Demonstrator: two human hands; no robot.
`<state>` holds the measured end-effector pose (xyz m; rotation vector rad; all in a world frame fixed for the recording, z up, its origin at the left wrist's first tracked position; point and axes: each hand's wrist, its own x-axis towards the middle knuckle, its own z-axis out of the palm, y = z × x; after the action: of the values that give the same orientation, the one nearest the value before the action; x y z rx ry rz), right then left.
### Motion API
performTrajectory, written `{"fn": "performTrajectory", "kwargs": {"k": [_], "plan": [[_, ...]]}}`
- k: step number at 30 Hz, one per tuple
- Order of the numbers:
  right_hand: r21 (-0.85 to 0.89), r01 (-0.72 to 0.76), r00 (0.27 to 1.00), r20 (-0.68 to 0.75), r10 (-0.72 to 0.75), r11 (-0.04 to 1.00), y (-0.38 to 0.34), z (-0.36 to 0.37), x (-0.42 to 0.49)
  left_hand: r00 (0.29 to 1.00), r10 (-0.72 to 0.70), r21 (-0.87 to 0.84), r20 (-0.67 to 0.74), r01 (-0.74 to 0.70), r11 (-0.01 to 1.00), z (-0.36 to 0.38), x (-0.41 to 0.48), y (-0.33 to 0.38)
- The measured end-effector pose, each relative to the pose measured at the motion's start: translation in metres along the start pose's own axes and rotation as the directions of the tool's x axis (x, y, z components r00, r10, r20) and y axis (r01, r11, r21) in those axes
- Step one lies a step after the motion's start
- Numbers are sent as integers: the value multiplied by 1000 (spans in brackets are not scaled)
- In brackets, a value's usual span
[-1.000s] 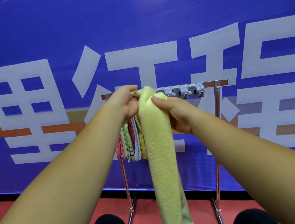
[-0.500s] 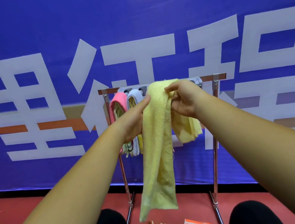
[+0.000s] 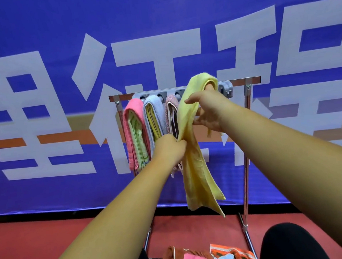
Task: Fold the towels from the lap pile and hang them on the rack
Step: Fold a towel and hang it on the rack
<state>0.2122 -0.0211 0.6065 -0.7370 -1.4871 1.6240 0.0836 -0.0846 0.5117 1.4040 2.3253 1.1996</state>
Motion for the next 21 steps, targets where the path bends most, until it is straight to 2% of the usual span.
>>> {"fn": "performTrajectory", "kwargs": {"k": [3,7,11,13,15,19,21], "plan": [[-16,-1,998,-65,0,1000,5,-6,3,1000,0,-40,-2,0,999,-1,-7,2],[-47,-21,994,-109,16,999,9,-12,3,999,-13,-191,39,20,981,2,-19,9],[2,-23,995,-101,24,1000,13,-13,6,976,-36,-255,217,93,962,14,-25,10],[16,-9,996,-83,10,1000,13,-11,7,941,-26,-233,336,111,966,17,-25,8],[30,6,997,-72,-4,1000,12,-11,9,921,-58,-185,386,139,973,15,-24,6],[78,15,996,-87,-8,997,10,-12,16,949,-136,24,285,135,991,-4,-13,8],[109,17,997,-78,-8,994,9,-14,17,966,-91,103,242,67,992,-14,0,4]]}}
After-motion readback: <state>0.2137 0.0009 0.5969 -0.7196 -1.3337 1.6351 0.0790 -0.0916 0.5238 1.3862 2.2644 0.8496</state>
